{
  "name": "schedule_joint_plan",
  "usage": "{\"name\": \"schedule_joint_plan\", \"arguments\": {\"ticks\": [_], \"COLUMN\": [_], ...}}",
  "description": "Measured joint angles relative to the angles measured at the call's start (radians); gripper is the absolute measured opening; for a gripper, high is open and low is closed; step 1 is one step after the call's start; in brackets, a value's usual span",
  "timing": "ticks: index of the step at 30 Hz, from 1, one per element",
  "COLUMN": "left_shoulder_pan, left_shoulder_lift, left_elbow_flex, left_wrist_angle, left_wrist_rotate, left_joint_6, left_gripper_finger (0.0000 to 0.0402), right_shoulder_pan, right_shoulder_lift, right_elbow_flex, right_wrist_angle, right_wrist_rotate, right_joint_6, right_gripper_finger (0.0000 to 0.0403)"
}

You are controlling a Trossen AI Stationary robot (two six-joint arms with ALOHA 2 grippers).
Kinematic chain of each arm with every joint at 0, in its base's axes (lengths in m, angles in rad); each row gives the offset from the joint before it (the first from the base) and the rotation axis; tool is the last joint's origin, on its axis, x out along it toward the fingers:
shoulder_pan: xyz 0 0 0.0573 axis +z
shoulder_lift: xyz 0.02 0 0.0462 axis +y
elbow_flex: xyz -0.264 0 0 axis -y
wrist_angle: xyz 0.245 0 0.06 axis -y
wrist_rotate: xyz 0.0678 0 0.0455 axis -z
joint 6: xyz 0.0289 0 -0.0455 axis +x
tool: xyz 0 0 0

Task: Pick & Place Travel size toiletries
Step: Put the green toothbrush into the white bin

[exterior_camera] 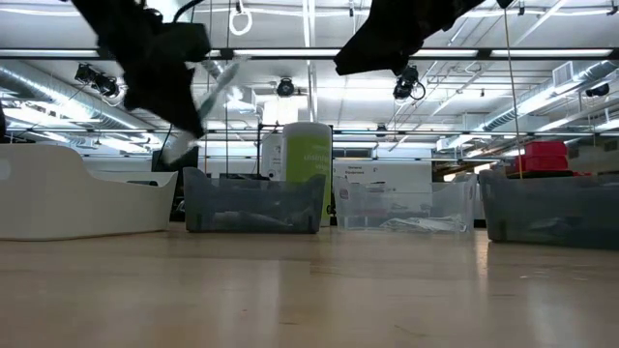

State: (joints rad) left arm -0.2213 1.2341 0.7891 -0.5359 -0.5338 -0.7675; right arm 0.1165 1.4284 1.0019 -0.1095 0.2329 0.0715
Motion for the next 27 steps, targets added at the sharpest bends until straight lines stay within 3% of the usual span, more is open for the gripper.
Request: {"name": "schedule_joint_plan", "arguments": {"ticks": [4,9,23,27], "left_shoulder_pan": [-0.015,-0.015,-0.015,-0.015], "left_shoulder_lift": [-0.032,-0.022,0.010,0.012], "left_elbow_flex": [0.001,-0.001,-0.094,-0.094], "left_wrist_angle": [-0.248,-0.492,-0.423,-0.422], "left_wrist_rotate": [0.042,0.218,0.282,0.369], "left_joint_6": [-0.200,-0.418,-0.315,-0.320], "left_gripper_finger": [0.0036,0.0055,0.0076,0.0099], "right_shoulder_pan": [0.000,0.000,0.000,0.000], "right_shoulder_lift": [0.000,0.000,-0.001,-0.001], "right_elbow_flex": [0.000,0.000,0.001,0.001], "right_wrist_angle": [0.001,0.001,0.075,0.069], "right_wrist_rotate": [0.000,0.000,0.001,0.001], "right_joint_6": [0.000,0.000,-0.005,-0.005], "right_gripper_finger": [0.0129,0.0130,0.0127,0.0127]}}
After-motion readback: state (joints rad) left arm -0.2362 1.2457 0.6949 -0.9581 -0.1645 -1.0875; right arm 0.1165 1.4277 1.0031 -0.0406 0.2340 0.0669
